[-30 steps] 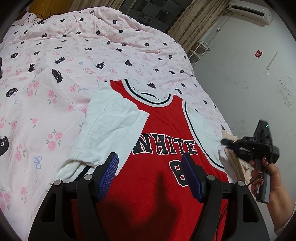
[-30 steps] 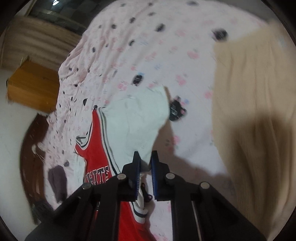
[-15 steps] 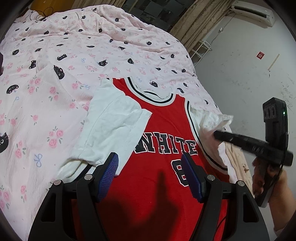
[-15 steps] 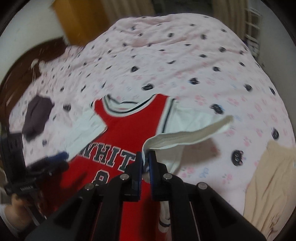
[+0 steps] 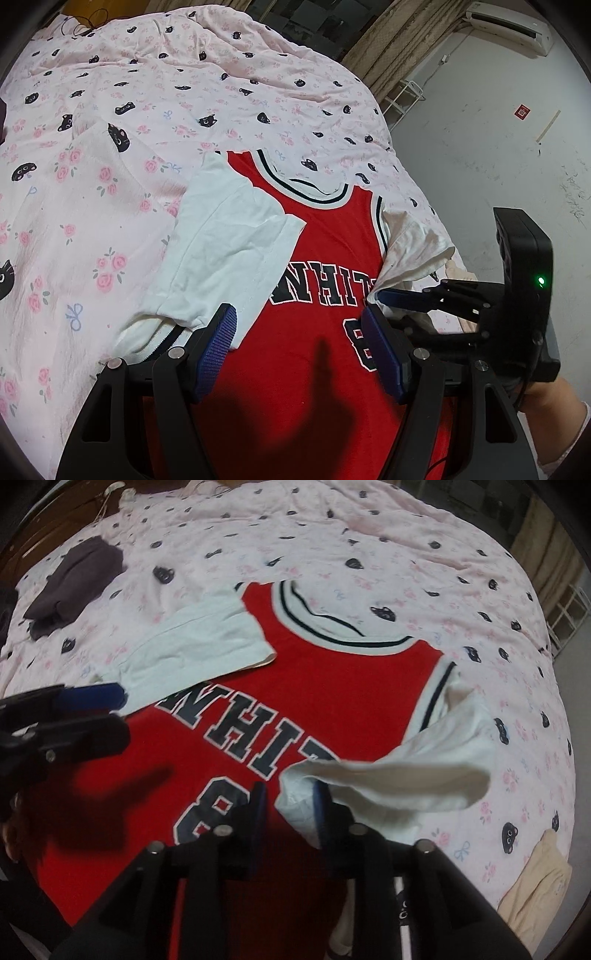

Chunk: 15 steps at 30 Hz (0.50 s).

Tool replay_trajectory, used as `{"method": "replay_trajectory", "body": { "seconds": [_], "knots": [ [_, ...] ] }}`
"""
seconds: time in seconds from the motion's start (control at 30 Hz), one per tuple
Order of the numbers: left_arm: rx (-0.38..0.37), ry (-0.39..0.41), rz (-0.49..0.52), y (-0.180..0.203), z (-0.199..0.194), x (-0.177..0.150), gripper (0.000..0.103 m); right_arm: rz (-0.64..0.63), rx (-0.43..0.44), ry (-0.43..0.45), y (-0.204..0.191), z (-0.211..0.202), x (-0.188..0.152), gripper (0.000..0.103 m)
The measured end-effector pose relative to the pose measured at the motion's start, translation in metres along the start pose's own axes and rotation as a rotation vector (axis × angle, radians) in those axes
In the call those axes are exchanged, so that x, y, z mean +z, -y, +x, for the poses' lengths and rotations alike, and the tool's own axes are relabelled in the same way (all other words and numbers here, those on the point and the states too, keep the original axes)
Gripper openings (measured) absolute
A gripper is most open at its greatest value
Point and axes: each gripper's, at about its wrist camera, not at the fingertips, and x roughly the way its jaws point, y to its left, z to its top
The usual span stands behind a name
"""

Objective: Fold clothes
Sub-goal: 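Lift and fold the white sleeve over the jersey body with the right tool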

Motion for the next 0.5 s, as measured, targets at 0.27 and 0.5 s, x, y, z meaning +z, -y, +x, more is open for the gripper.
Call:
{"method": "replay_trajectory", "body": {
  "seconds": [0.27,0.5],
  "knots": [
    [-0.025,-0.007,0.020,0.005,0.005,-0.001,0.065,0.023,0.029,0.013,0.013,-0.021,-0.006,0.044],
    [-0.129,-0.057,0.130,0.031,0.023,0.014,0.065,0.105,0.134,0.048,0.038,-0.026,-0.018,0.044]
  ]
}}
